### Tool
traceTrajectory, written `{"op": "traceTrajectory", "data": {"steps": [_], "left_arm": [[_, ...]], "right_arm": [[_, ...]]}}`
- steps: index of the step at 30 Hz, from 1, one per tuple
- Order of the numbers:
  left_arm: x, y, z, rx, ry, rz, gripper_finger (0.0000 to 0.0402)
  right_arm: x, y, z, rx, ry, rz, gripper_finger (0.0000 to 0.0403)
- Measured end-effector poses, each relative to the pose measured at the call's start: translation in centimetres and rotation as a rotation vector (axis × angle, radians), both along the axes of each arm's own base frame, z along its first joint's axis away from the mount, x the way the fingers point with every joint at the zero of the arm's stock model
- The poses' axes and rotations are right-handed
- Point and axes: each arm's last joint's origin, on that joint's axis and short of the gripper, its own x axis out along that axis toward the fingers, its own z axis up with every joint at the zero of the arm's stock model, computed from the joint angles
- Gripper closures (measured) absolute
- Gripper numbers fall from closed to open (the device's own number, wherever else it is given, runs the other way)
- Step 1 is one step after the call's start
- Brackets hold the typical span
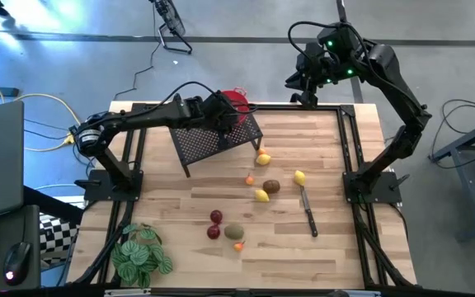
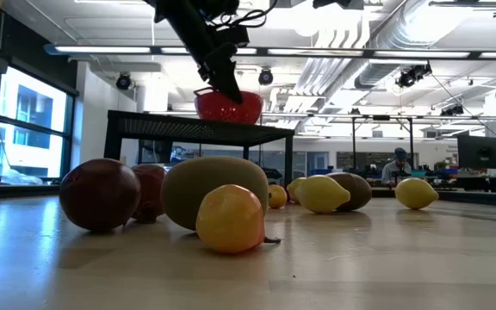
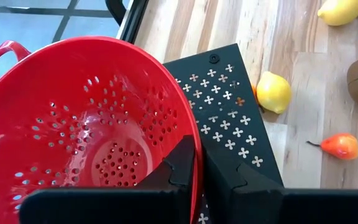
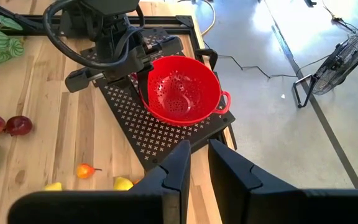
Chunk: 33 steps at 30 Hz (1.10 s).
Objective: Pick & Place Fruit
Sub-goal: Put the red strainer bowl on the shelf, then put the middle lemon into the red strainer bowl on the shelf
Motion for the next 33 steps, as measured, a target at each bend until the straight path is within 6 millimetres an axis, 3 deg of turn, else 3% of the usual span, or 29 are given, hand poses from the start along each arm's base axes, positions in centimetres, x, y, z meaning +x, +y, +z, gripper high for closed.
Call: {"op": "traceTrajectory", "data": {"steps": [7, 16, 21, 33], "left_arm": [[0.0, 0.0, 0.0, -0.003, -0.001, 0.002, 0.0377], [0.0, 0.0, 0.0, -0.004, -0.001, 0.002, 0.0290], [-0.1, 0.0, 0.3, 0.003, -0.018, 0.001, 0.0269], [-2.4, -0.9, 4.3, 0.056, -0.164, 0.001, 0.0268]], "right_arm": [[0.0, 0.0, 0.0, -0.005, 0.001, 0.005, 0.0353], [0.0, 0.0, 0.0, -0.017, 0.005, 0.014, 0.0353], [0.0, 0.0, 0.0, -0.020, 0.006, 0.017, 0.0353], [0.0, 0.0, -0.1, -0.017, 0.011, 0.017, 0.0353]]}}
